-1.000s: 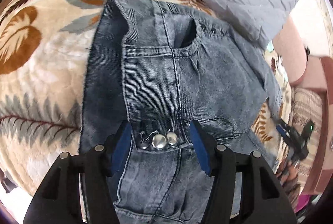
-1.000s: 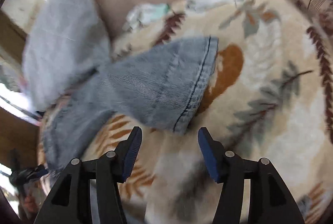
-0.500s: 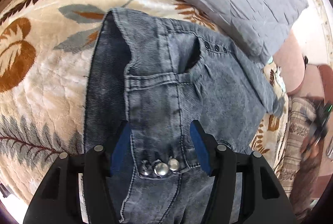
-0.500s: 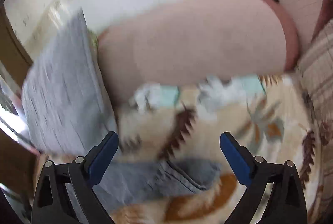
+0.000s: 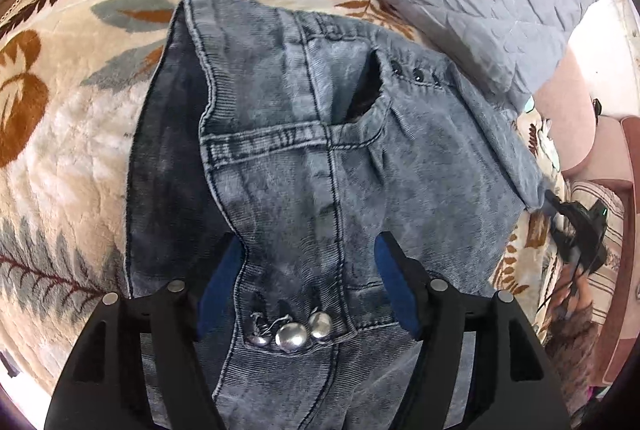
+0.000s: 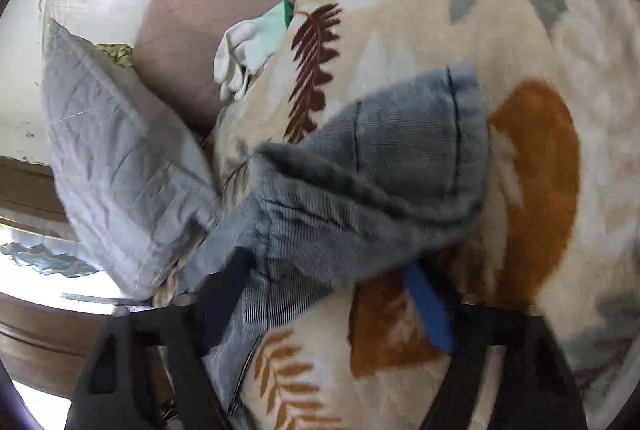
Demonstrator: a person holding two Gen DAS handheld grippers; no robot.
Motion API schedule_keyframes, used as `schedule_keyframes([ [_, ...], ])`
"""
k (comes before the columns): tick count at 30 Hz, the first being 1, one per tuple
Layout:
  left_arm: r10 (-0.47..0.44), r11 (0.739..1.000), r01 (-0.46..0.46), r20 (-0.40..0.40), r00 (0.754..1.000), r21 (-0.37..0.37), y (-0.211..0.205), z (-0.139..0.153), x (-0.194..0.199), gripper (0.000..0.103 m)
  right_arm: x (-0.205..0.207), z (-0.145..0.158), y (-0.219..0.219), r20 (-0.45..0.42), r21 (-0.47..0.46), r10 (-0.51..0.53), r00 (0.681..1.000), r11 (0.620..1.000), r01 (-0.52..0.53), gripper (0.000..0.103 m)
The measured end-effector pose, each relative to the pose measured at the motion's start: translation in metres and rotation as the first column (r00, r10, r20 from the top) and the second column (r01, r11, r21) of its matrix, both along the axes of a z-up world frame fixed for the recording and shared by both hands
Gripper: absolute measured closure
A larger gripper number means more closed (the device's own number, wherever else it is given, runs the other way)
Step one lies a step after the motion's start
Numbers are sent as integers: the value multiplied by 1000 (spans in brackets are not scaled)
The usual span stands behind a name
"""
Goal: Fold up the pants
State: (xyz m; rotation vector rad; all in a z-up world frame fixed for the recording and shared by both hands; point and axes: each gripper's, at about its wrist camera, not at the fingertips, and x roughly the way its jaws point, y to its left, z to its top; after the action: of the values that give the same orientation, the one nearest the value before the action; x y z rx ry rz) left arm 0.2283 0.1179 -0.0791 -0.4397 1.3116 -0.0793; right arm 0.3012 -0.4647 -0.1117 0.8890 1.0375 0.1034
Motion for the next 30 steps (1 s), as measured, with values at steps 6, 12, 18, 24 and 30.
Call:
schedule_keyframes([
  [6, 30, 999, -30, 4, 1000, -10, 6, 3, 11, 35, 45, 111, -30, 308, -56, -54, 950, 996, 75, 38],
  [12, 33, 999, -32, 19, 999, -40, 11, 3, 7, 34, 20, 58, -42, 98, -236, -24, 995, 971, 46, 25],
  [18, 27, 999, -27, -8, 1000, -29, 5, -3, 9, 34, 31, 15, -38, 139, -49, -67, 988, 996, 75, 45],
  [24, 45, 998, -45, -5, 999, -47, 1, -10, 20, 25, 68, -12, -24, 91, -68, -134, 987, 988, 140, 44],
  [30, -14, 1000, 14, 32, 999, 3, -24, -6, 26, 92, 43, 28, -34, 241, -109, -162, 957, 975, 192, 98],
])
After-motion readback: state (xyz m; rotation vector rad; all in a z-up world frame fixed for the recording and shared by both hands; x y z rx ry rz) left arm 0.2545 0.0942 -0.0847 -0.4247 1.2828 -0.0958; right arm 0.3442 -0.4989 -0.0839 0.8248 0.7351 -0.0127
